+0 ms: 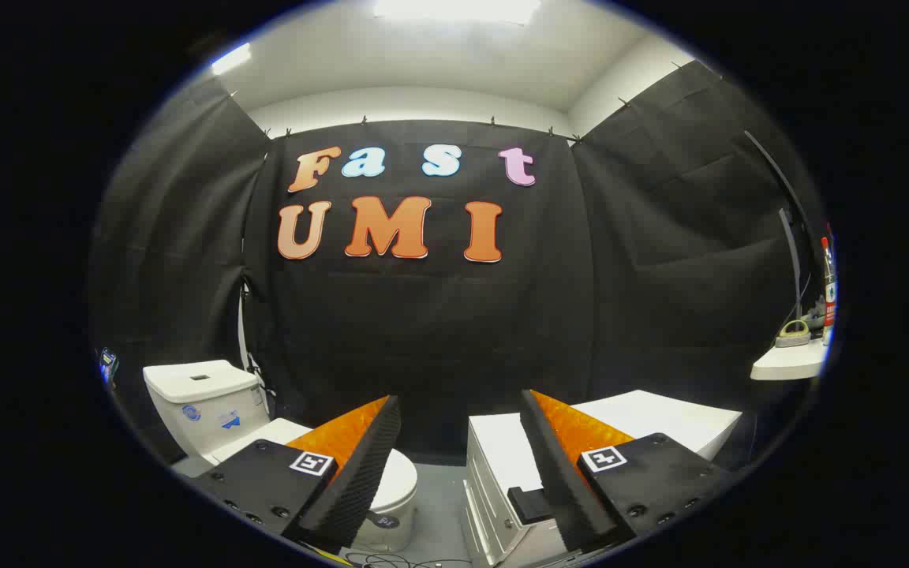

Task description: Open the toilet lid.

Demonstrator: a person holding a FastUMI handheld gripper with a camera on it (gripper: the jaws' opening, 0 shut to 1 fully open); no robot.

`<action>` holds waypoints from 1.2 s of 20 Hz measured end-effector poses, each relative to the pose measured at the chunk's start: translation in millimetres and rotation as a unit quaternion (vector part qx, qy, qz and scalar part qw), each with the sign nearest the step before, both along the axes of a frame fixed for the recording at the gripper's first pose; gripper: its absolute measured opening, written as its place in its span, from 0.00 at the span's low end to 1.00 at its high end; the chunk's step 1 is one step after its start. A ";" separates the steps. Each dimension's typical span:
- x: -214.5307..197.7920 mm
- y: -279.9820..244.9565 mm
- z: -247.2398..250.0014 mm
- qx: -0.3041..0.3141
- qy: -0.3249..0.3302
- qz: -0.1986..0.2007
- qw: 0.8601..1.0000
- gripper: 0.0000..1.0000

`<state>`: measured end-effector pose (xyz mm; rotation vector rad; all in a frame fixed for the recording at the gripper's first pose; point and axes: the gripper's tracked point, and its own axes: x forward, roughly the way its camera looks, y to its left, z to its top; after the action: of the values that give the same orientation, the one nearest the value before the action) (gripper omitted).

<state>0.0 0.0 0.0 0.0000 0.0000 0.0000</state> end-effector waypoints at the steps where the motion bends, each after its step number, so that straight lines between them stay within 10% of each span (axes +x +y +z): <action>1: -0.3 0.4 1.7 0.000 -0.001 -0.001 1.000 0.98; 24: -1.4 -6.3 2.9 -0.009 0.001 -0.009 1.000 0.98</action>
<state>-1.4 -6.3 2.9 -0.0181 0.0012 -0.0178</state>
